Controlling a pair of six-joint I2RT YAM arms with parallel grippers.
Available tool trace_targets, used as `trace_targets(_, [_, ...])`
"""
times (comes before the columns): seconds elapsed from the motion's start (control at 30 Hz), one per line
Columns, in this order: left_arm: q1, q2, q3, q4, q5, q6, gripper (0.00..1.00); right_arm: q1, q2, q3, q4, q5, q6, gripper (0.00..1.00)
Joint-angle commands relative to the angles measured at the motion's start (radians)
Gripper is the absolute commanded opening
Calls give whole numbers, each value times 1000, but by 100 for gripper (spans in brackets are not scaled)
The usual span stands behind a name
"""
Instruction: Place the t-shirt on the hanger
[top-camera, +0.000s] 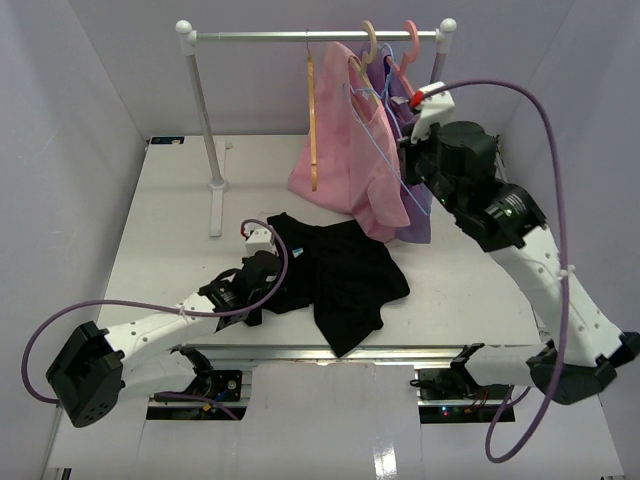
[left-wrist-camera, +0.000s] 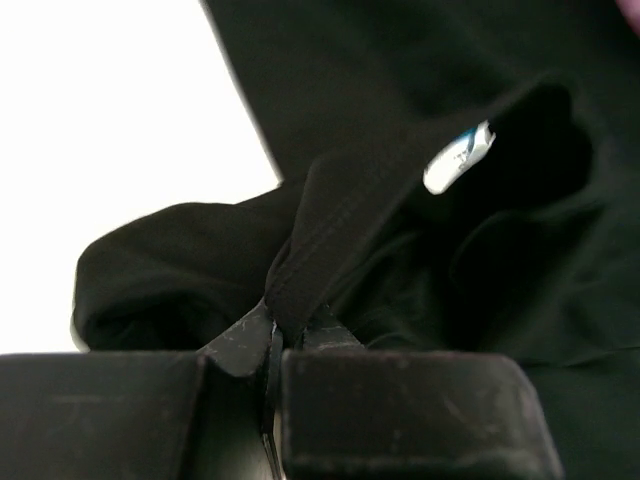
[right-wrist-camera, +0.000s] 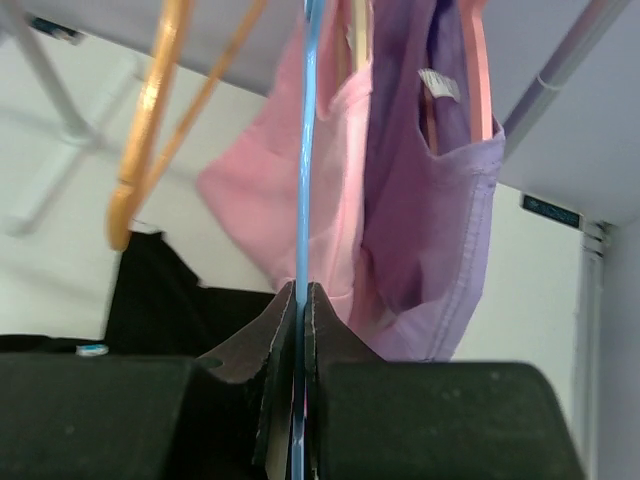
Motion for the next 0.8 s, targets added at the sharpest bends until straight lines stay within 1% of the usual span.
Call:
trace_targets(0.0, [11,-47,131,-114,9,-71,0,5,-174,-104,-84,-141,86,8])
trace_targets(0.07, [12,-58,168,-146,31,-76,0,5,-249,-217,-117,-140,116,8])
trace_targets(0.1, [12,-65,177,-171,34,-77,0,5,-303,-255,-117,-170,140,8])
trace_targets(0.23, [20,-81,227,-254,27,-83,0,6,-517,-524,-45,-330,207,8])
trace_targets(0.33, [26,-93,238,-272,32,-76,0,5,-640,-668,-12,-450,224,8])
trace_targets(0.53, [43,-77,241,-276,36,-59,0,6,-815,-795,1,-602,254,8])
trace_targets(0.77, [62,-17,269,-261,31,-45,0,5,-949,-779,-100,-694,244,8])
